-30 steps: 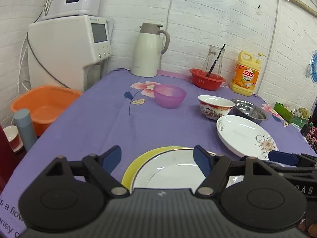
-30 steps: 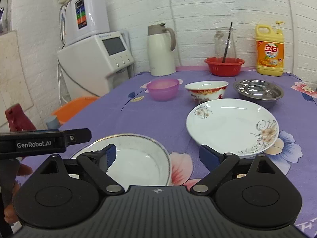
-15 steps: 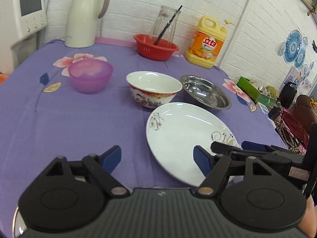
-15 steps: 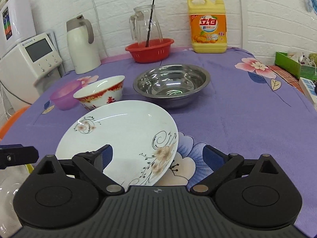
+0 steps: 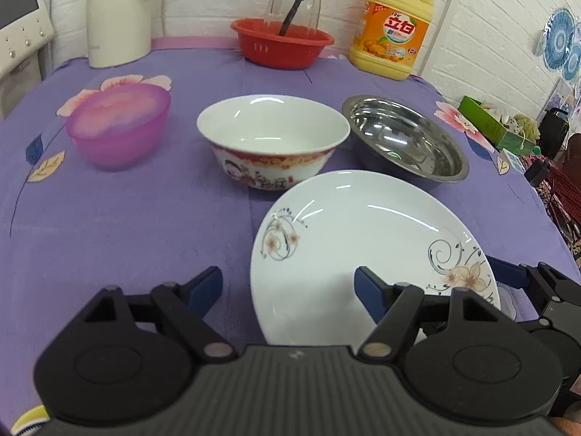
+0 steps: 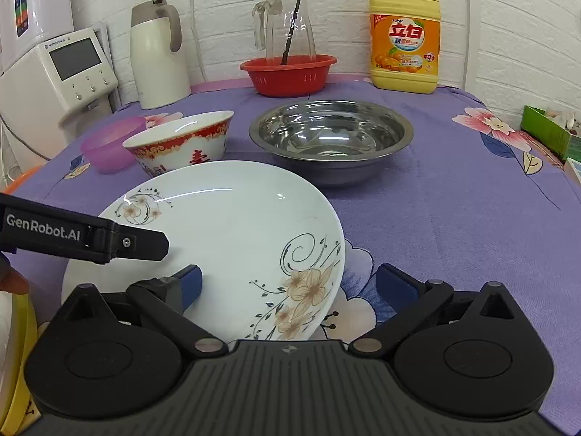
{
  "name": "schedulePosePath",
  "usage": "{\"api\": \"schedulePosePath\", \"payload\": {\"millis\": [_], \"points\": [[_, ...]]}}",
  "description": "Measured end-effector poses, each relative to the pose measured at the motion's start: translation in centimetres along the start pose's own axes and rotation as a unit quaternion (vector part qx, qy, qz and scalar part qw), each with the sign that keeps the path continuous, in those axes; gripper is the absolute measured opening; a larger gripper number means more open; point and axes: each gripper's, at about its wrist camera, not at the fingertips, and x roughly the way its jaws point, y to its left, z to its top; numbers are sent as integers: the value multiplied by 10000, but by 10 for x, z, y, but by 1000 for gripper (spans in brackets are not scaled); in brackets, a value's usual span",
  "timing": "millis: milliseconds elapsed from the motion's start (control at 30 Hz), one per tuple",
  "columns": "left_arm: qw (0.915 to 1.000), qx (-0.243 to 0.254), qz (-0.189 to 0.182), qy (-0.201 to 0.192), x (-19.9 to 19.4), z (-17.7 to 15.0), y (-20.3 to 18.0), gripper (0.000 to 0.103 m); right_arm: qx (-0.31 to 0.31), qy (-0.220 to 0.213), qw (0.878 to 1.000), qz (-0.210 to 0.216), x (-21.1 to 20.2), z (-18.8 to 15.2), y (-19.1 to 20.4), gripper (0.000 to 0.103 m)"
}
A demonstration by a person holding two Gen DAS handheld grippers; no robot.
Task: Organize plates and bowls
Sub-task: 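Grasp the rim of the floral white plate with the left gripper, then lift the floral plate with the left gripper and carry it toward the plate stack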
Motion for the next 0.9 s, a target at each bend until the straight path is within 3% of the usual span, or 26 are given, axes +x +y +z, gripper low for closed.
{"api": "schedulePosePath", "payload": {"millis": [500, 700, 900], "points": [[9989, 450, 138, -46, 8, -2, -20, 73, -33, 6, 10000, -24, 1, -1, 5, 103], [9985, 529, 68, 75, 8, 0, -26, 67, -344, 72, 9985, 409, 1, -1, 18, 103], [9984, 569, 32, 47, 3, -4, -34, 63, -219, -15, 9992, 330, -4, -3, 15, 103]]}}
